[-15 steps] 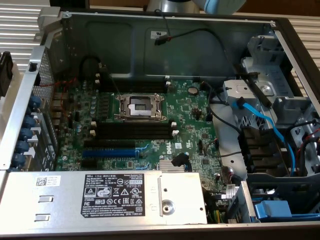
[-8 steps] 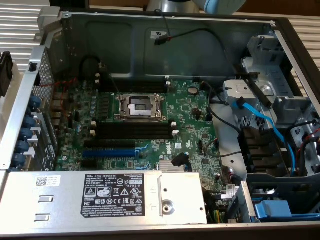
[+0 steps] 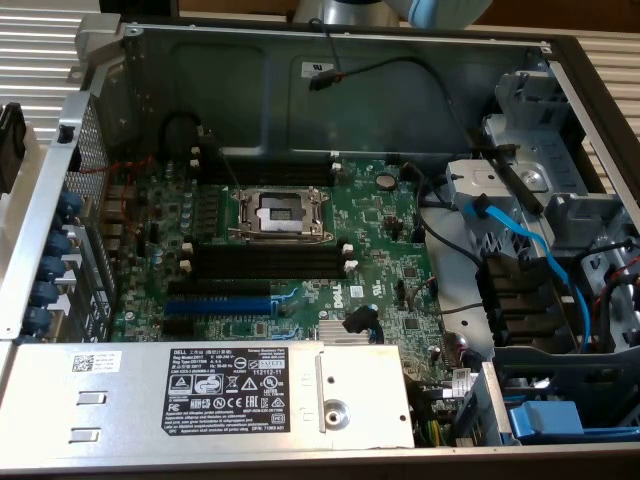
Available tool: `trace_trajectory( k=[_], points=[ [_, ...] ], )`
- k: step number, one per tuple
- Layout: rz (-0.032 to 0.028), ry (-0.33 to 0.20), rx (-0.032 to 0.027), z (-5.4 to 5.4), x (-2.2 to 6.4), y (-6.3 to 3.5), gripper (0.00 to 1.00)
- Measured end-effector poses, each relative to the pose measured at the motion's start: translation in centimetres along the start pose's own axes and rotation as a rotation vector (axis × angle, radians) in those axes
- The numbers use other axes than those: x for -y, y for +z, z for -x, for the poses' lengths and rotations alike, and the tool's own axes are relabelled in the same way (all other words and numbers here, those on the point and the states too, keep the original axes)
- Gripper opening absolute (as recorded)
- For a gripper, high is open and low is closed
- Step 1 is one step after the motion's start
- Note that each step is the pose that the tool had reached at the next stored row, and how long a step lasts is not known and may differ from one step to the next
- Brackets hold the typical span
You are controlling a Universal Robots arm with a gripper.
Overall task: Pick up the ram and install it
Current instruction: 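Pick up the ram and move it above insertion slot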
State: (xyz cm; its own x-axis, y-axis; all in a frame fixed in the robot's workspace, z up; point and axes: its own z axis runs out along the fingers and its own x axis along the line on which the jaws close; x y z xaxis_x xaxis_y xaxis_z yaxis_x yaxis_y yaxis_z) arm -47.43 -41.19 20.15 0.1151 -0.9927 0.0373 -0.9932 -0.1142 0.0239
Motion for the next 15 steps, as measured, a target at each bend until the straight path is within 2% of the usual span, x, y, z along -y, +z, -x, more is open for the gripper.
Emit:
trace_trajectory(
  k=[3,8,13,15],
  points=[
    [0.0000,0.000,0.0000,0.00,0.00,0.00,0.13],
    [0.0001,0.000,-0.0007,0.00,0.00,0.00,0.13],
    [0.0013,0.000,-0.0111,-0.01,-0.01,-0.12,0.13],
    [0.0013,0.000,-0.0117,-0.01,0.00,-0.13,0.13]
  ],
)
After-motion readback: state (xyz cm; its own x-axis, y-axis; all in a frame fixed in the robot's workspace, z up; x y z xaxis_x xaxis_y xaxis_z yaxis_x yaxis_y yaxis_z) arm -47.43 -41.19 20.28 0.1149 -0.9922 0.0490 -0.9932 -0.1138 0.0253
